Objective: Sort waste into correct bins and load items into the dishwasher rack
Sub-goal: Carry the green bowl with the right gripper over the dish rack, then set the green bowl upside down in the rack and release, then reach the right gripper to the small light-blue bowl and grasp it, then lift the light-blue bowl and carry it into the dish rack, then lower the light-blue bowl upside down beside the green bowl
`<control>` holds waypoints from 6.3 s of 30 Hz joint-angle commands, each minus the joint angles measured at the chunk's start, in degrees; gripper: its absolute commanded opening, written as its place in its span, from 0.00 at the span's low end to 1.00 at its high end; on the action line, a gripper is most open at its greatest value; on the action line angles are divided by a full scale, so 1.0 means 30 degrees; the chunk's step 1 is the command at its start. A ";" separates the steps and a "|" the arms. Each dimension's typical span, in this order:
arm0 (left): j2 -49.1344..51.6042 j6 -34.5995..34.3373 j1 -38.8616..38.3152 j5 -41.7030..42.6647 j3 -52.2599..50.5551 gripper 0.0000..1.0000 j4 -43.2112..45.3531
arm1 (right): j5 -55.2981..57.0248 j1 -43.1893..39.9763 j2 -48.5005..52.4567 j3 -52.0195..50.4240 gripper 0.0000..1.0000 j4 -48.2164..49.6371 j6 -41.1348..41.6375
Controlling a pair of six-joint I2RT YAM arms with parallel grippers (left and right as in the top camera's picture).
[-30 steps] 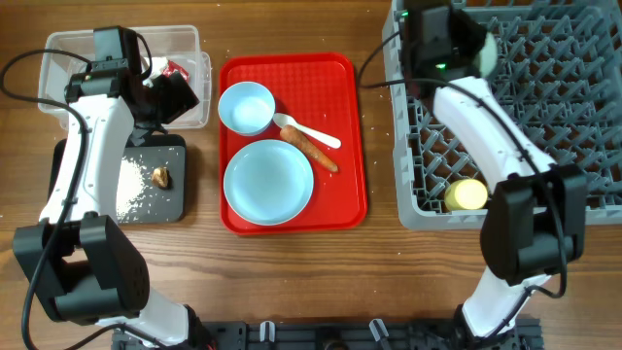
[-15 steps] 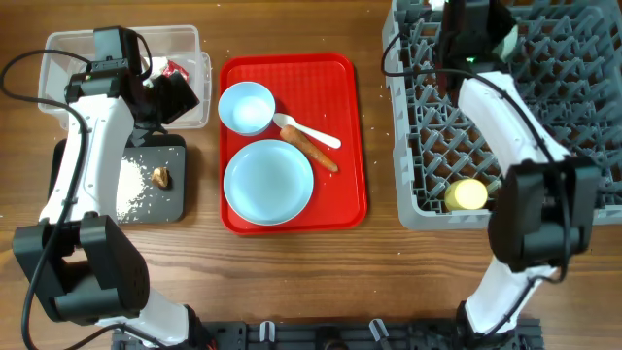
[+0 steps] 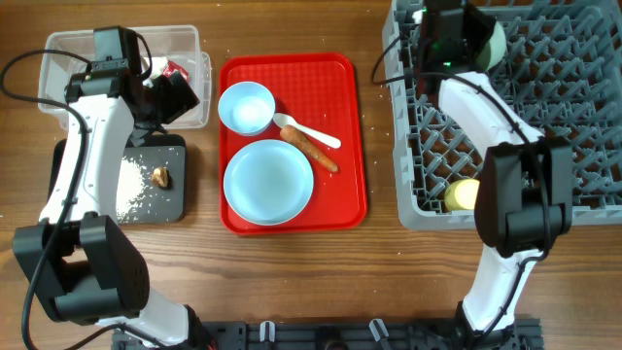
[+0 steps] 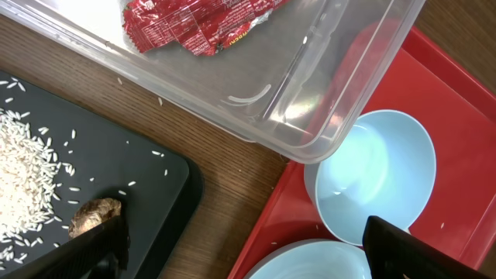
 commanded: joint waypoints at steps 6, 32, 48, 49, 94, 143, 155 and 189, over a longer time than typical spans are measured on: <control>-0.0350 0.0044 -0.0051 0.0095 0.0364 0.96 -0.0022 | 0.0138 0.1574 0.0801 0.0036 0.28 -0.0160 -0.0182; -0.0350 0.0044 -0.0051 0.0095 0.0364 0.98 -0.0029 | 0.1297 0.6994 0.0131 0.0044 1.00 0.4896 0.4896; -0.0350 0.0117 -0.0044 0.0087 0.0364 1.00 -0.0379 | -1.8994 0.8619 -0.3643 0.0044 0.96 -0.6280 2.9660; -0.0350 0.0109 -0.0044 0.0087 0.0364 1.00 -0.0430 | -1.9795 0.8408 -0.3687 0.0044 0.95 -0.5355 3.0680; -0.0350 0.0117 -0.0044 -0.0284 0.0364 1.00 -0.1457 | -1.9198 0.6273 -0.4000 0.0095 0.04 -0.6462 3.2785; -0.0350 0.0044 -0.0051 -0.0342 0.0364 1.00 -0.0729 | -0.3927 0.0372 -0.5748 -0.1843 0.04 -1.8149 1.3049; -0.0350 0.0044 -0.0051 -0.0335 0.0364 1.00 -0.0729 | -0.5566 0.2113 -0.5748 -0.1851 0.04 -1.8739 1.2823; -0.0350 0.0044 -0.0051 -0.0342 0.0364 1.00 -0.0306 | -0.1821 0.1668 -0.5748 -0.2470 0.04 -1.7274 0.3264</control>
